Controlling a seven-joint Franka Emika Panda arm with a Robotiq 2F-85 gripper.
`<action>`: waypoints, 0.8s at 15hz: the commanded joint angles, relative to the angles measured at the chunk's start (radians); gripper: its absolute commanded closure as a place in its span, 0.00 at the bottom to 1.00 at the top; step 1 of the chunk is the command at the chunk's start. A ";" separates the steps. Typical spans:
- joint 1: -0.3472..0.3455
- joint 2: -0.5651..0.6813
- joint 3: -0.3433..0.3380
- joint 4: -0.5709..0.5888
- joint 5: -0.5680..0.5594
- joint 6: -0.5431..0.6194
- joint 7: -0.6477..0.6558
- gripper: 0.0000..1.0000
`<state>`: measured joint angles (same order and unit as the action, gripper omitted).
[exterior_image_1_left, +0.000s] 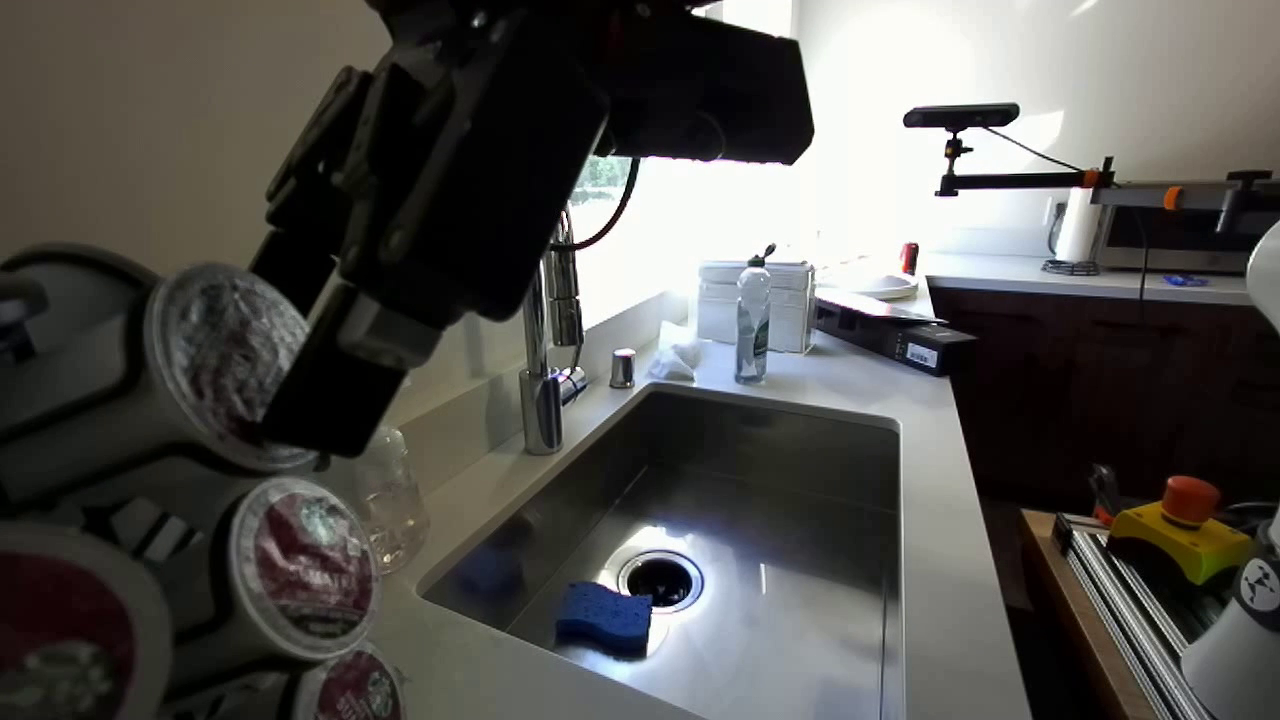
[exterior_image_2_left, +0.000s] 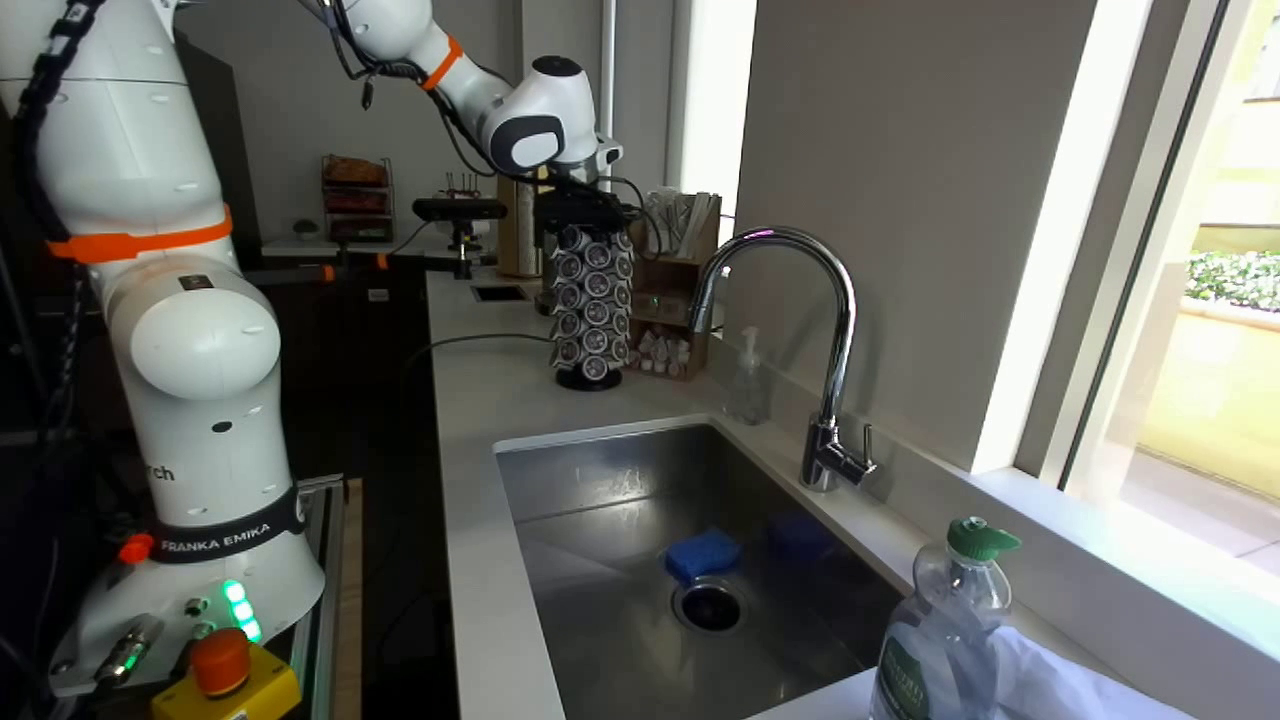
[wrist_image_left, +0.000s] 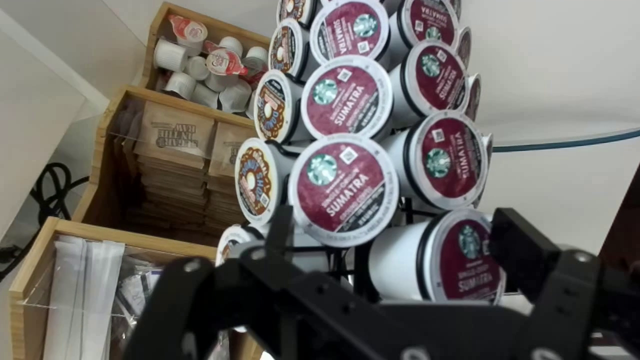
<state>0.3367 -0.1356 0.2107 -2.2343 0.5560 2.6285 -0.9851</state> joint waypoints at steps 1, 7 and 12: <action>0.009 -0.017 -0.008 -0.027 0.016 0.026 -0.016 0.00; 0.004 -0.023 -0.021 -0.024 0.017 0.004 -0.020 0.00; -0.005 -0.049 -0.059 -0.012 0.017 -0.080 -0.060 0.00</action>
<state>0.3354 -0.1477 0.1721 -2.2350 0.5563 2.6139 -1.0034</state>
